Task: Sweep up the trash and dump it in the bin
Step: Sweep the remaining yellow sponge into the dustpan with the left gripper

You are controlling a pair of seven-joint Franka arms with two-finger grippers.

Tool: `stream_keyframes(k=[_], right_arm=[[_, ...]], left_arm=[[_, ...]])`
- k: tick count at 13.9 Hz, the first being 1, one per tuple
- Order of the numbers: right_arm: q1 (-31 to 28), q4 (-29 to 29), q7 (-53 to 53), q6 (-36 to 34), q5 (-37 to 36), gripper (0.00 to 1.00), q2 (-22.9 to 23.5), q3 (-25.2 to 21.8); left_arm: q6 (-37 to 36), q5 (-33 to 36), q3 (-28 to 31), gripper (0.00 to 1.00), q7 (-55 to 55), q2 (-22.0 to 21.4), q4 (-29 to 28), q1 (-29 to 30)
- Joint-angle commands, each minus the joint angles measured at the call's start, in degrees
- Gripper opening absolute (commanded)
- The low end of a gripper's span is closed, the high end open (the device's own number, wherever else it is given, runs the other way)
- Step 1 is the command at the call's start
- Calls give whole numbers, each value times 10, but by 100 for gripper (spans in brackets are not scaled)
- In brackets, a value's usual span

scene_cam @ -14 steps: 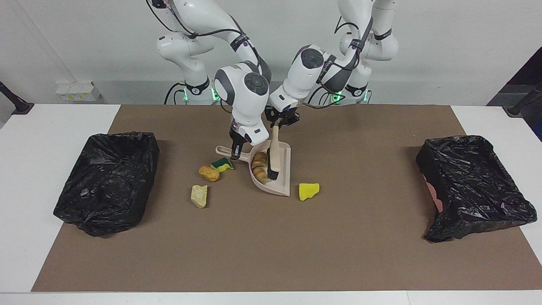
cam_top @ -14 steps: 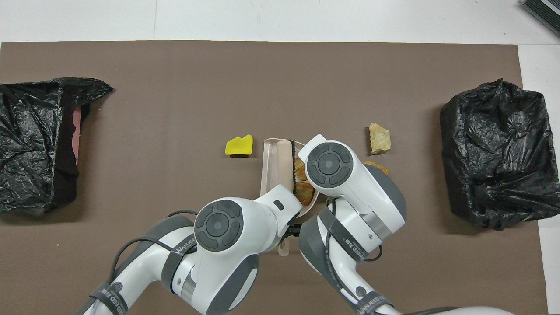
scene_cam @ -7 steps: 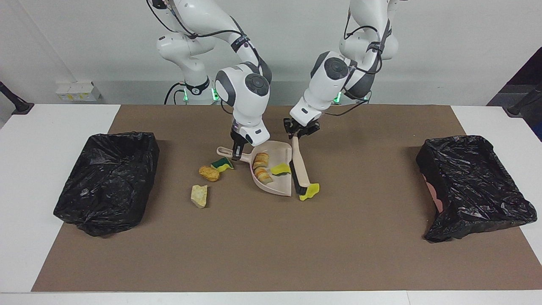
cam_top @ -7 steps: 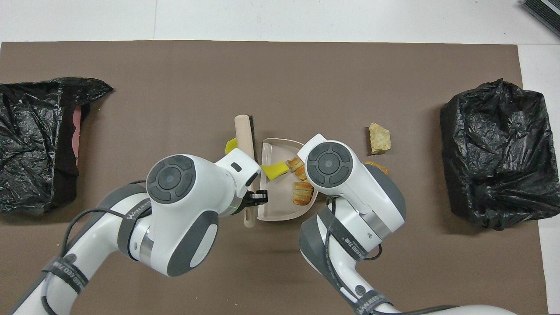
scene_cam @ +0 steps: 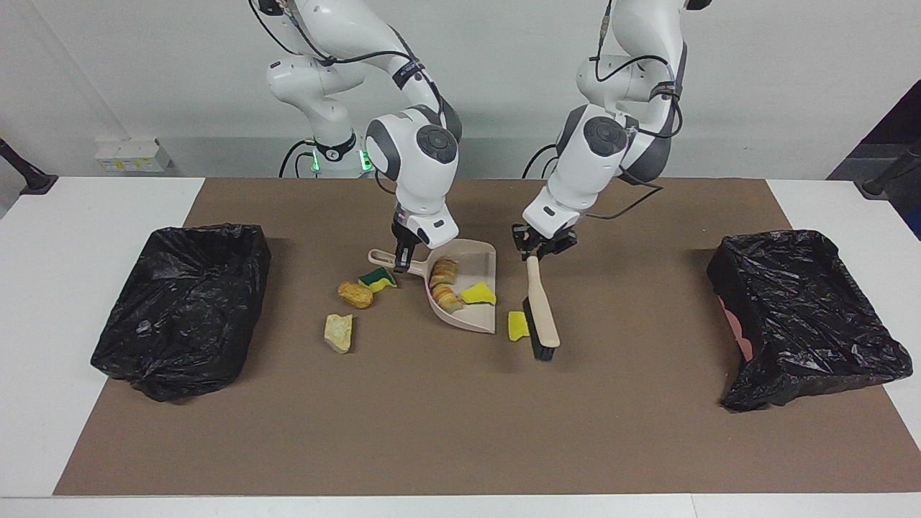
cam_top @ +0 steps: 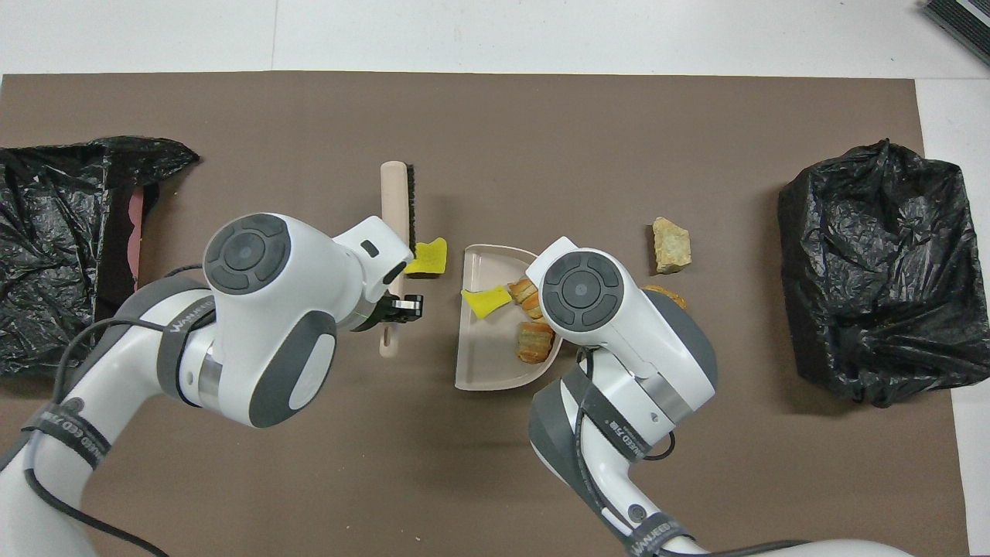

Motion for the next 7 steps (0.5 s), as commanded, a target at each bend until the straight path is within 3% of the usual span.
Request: stream_keyframes(k=[1, 4, 7], right_arm=[[-4, -4, 14, 16, -8, 0, 4, 4], [-4, -4, 14, 12, -15, 0, 4, 4], [-4, -4, 14, 11, -15, 0, 3, 4]], left_arm=[[-21, 66, 19, 0, 73, 38, 22, 4], [-65, 95, 44, 0, 177, 41, 23, 13], [-85, 95, 47, 0, 186, 45, 18, 7]])
